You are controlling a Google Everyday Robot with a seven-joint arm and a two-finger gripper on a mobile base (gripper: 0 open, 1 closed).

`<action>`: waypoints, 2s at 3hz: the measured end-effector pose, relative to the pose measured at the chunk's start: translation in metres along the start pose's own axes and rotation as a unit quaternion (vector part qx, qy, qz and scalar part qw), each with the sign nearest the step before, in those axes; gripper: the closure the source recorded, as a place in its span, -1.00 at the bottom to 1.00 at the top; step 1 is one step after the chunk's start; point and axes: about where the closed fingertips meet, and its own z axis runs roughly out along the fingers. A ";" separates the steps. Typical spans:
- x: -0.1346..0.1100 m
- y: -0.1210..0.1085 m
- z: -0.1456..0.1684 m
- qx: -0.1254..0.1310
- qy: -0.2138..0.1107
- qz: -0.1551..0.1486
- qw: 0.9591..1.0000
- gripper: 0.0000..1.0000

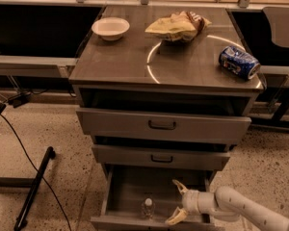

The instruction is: Pick water bottle from bottom drawer and place on counter

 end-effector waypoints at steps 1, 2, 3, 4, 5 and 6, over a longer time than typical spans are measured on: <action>0.007 0.009 0.025 -0.034 -0.005 -0.006 0.999 -1.00; 0.001 0.021 0.047 -0.071 -0.059 -0.005 0.996 -1.00; -0.005 0.028 0.054 -0.083 -0.126 -0.011 0.988 -1.00; -0.011 0.041 0.069 -0.085 -0.152 -0.038 0.984 -1.00; -0.018 0.052 0.090 -0.076 -0.133 -0.080 0.985 -1.00; -0.023 0.057 0.107 -0.051 -0.094 -0.089 0.990 -1.00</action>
Offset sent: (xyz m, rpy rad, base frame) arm -0.0159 0.0591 -0.0278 0.1982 0.0386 0.1933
